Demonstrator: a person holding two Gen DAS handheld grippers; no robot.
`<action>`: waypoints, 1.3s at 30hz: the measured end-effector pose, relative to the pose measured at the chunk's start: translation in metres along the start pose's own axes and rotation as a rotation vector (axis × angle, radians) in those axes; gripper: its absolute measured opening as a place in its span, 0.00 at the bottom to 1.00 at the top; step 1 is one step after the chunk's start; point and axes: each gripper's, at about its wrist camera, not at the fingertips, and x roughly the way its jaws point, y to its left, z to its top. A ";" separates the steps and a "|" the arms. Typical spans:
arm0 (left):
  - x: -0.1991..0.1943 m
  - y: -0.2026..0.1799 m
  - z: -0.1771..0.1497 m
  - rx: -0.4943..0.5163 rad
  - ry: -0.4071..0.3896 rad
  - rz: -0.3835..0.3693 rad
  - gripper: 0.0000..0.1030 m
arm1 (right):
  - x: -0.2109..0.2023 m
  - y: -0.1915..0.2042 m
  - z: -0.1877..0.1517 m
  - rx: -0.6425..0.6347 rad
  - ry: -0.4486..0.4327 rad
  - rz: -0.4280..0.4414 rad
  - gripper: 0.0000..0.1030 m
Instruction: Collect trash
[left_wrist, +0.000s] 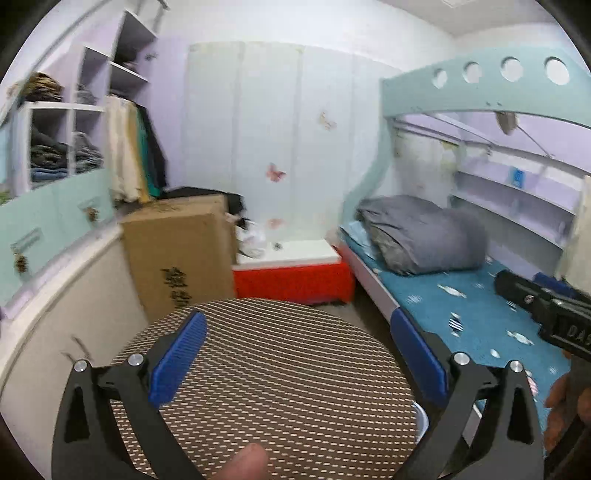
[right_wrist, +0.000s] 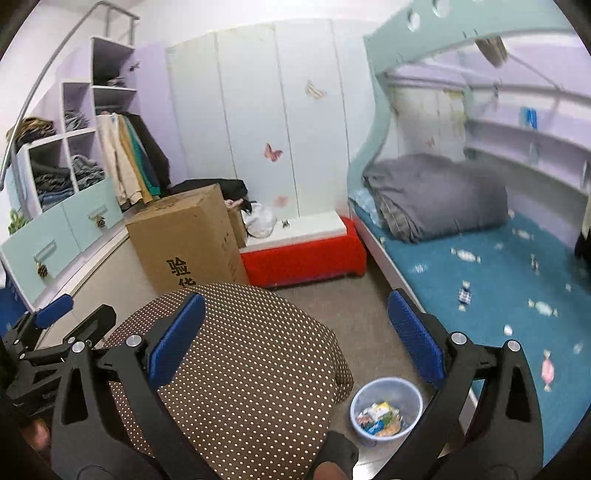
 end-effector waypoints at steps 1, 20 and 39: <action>-0.007 0.003 0.000 -0.004 -0.014 0.027 0.95 | -0.002 0.005 0.002 -0.011 -0.010 0.001 0.94; -0.050 0.026 0.007 -0.059 -0.108 0.046 0.95 | -0.028 0.046 0.013 -0.101 -0.109 0.027 0.94; -0.057 0.027 0.010 -0.076 -0.120 0.042 0.95 | -0.033 0.051 0.015 -0.120 -0.122 0.038 0.94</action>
